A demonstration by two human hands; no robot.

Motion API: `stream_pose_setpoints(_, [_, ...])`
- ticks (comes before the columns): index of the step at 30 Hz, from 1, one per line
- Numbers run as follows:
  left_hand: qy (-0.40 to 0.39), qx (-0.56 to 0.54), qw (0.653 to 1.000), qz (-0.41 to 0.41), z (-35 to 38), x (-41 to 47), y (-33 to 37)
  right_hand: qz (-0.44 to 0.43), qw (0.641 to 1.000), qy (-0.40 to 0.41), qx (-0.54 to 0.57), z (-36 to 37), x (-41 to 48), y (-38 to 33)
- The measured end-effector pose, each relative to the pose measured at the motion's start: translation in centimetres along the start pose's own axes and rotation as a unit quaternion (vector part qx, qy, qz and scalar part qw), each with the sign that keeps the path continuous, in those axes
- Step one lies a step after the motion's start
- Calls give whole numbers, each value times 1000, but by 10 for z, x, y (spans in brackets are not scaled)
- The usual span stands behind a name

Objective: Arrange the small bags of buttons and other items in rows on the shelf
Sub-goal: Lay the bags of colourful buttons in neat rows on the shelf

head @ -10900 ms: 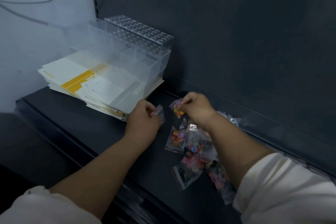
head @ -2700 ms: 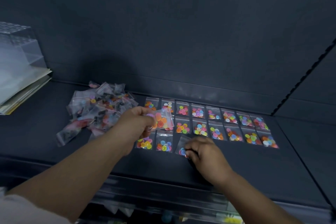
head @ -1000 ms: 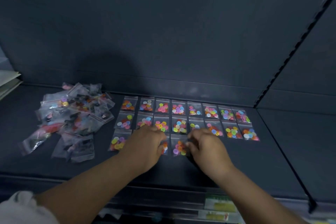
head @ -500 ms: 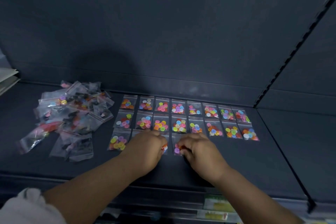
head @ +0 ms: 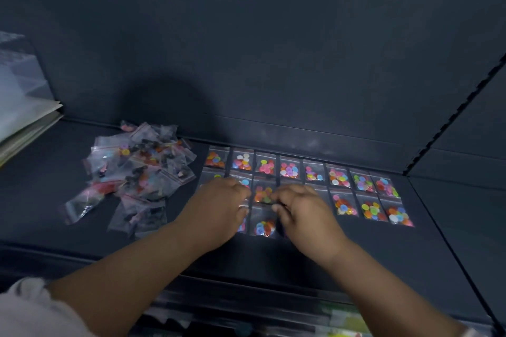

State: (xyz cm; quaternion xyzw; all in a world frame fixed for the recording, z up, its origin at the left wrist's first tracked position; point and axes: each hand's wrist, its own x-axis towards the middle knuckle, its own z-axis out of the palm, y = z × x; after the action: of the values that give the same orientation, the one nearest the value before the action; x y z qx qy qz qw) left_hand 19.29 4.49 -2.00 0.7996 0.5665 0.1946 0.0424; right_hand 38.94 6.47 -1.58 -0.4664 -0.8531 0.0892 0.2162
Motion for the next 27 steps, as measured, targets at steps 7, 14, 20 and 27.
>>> stream_pose_setpoints(7, [48, 28, 996, -69, -47, -26, -59, -70, 997, -30, -14, 21, 48, -57])
stream_pose_setpoints(14, [77, 16, 981, -175, -82, -62, -125, -103, 993, -63, 7, 56, 93, -120])
stream_pose_setpoints(20, [38, 12, 956, -292, -87, -88, -182, -63, 991, -106, 46, 84, 117, -156])
stream_pose_setpoints(27, [-33, 11, 945, -326, -73, -98, -208, -33, 990, -122, 55, 105, 130, -179])
